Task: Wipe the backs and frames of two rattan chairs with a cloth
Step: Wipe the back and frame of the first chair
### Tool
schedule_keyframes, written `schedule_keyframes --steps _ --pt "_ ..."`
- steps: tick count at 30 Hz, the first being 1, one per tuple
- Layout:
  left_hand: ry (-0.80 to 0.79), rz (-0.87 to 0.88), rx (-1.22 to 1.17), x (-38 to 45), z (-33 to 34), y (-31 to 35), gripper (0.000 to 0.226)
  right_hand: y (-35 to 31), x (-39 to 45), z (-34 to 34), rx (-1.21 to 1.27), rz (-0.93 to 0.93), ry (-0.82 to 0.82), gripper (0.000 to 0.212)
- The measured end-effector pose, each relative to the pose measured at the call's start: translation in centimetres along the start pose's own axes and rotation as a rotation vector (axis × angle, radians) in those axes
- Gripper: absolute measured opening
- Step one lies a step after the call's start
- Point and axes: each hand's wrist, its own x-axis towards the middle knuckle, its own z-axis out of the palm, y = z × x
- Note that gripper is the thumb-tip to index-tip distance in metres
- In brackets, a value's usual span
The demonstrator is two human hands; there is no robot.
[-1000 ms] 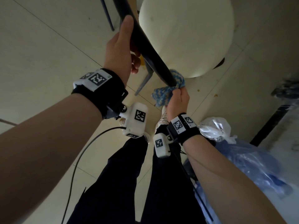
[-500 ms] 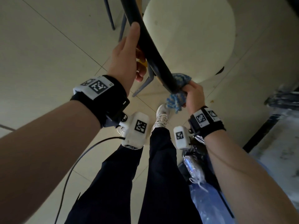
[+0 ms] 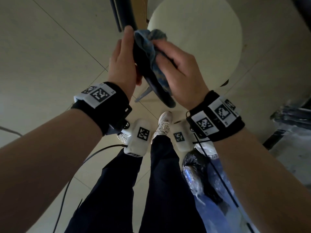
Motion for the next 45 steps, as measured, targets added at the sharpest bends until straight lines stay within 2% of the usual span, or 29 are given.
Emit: schedule_keyframes --steps 3,7,12,16,22,25,29,31,33,35,37,41,45 --pt "0.041 0.021 0.058 0.3 0.5 -0.1 0.058 3.0 -0.6 -0.6 -0.226 0.101 -0.049 0.023" --pt "0.053 0.026 0.045 0.6 0.7 0.0 0.041 8.1 -0.8 -0.9 -0.445 0.262 -0.196 0.02" --pt "0.041 0.087 0.04 1.2 0.7 -0.1 0.035 12.6 1.1 -0.4 -0.556 0.439 -0.288 0.026" --pt "0.056 0.13 0.025 1.0 0.7 -0.8 0.033 13.9 2.5 0.0 -0.603 0.541 -0.343 0.034" --pt "0.103 0.137 0.032 1.3 0.9 -0.6 0.051 10.7 3.8 0.0 -0.4 0.41 -0.257 0.027" --pt "0.101 0.129 0.015 1.3 0.9 -0.6 0.045 6.5 4.9 -0.1 -0.265 0.243 -0.21 0.025" --pt "0.097 0.097 -0.04 1.4 1.0 -0.5 0.059 1.6 5.6 -1.1 0.095 0.139 -0.175 0.023" --pt "0.089 0.098 -0.077 1.4 1.1 -0.4 0.057 0.4 5.3 -1.5 0.171 0.085 -0.195 0.025" --pt "0.097 0.102 -0.074 1.5 1.1 -0.4 0.051 0.4 5.0 -1.4 0.058 -0.02 -0.197 0.031" --pt "0.098 0.1 -0.042 1.4 1.0 -0.5 0.054 1.6 5.3 -1.2 -0.051 -0.032 -0.197 0.031" --pt "0.092 0.101 -0.019 1.3 1.0 -0.6 0.058 3.8 6.0 -0.9 -0.165 0.06 -0.223 0.027" --pt "0.055 0.134 0.025 1.2 0.9 -0.4 0.079 10.0 8.0 -0.1 -0.6 0.301 -0.367 0.022" --pt "0.054 0.117 0.029 1.4 0.9 -0.7 0.064 13.1 9.7 0.6 -0.785 0.516 -0.547 0.03"
